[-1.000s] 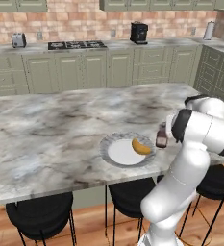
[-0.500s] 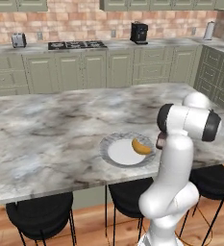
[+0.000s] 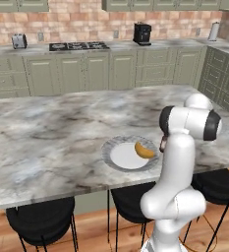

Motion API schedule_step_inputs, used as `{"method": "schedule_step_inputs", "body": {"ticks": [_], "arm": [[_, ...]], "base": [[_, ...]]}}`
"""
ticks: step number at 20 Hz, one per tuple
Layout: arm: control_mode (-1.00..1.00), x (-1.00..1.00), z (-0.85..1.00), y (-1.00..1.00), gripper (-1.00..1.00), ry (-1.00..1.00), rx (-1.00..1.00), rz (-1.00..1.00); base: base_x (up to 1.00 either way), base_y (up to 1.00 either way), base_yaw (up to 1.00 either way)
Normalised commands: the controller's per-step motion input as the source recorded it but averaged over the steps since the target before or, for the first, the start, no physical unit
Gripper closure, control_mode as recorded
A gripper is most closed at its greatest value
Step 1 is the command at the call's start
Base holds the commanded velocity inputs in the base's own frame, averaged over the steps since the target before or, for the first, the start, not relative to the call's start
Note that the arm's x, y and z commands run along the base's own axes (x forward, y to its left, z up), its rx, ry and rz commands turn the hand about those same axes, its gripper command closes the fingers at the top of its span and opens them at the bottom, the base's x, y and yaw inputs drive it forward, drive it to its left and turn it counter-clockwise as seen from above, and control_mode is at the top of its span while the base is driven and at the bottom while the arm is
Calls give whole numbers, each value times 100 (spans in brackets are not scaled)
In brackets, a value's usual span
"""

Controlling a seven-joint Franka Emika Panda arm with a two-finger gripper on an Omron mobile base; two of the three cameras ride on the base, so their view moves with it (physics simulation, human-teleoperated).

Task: Move the hot dog bun to the plate on the dining table and place the condiment next to that plate. Then navigate to the fridge and take the sausage and place it on the plate as well.

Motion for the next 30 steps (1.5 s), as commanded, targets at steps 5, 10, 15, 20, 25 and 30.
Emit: {"method": "schedule_step_inputs", "body": {"ticks": [5,10,15,20,25,30], "arm": [[-100,-31,-15,10,-100,-4,-2,0],[-100,-47,-3,20,-100,-8,-2,0],[-100,4,4,1,-100,-10,0,0],[-100,3,64,0,-100,-10,0,0],[-100,-11,100,-4,-100,-12,0,0],[-100,-76,100,30,-100,-1,0,0]], "base": [[0,0,0],[0,0,0],[0,0,0],[0,0,0],[0,0,0],[0,0,0]]}}
